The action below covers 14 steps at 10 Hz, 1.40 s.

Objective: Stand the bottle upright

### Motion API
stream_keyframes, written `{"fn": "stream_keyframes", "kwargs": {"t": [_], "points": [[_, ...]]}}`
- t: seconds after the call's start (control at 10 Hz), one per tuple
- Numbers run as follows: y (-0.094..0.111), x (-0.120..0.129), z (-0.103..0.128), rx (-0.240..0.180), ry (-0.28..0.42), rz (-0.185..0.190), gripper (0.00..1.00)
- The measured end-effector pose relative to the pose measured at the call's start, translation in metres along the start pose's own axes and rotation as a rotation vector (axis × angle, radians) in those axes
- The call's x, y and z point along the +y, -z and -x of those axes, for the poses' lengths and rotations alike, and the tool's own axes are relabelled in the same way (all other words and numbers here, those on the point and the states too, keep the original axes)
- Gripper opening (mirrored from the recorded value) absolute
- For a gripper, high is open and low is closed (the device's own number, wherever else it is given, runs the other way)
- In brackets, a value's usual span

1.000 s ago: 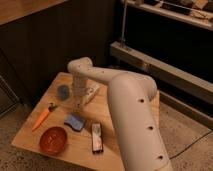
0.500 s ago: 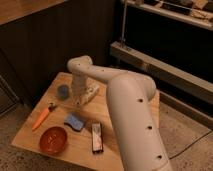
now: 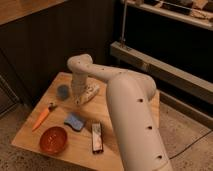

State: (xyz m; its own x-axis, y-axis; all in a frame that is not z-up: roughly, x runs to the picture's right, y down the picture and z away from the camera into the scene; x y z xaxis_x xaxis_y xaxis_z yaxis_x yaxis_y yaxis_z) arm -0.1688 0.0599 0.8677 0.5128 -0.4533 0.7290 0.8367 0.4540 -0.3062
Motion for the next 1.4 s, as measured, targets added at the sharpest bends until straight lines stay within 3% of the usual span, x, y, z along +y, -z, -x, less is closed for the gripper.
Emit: {"fn": "stream_keyframes", "kwargs": {"t": [1.0,1.4], "points": [[0.030,-0.008,0.012,-0.084,-0.037,-0.082,0.32],[0.035,-0.007,0.013,-0.111,-0.052,-0.093,0.32]]}}
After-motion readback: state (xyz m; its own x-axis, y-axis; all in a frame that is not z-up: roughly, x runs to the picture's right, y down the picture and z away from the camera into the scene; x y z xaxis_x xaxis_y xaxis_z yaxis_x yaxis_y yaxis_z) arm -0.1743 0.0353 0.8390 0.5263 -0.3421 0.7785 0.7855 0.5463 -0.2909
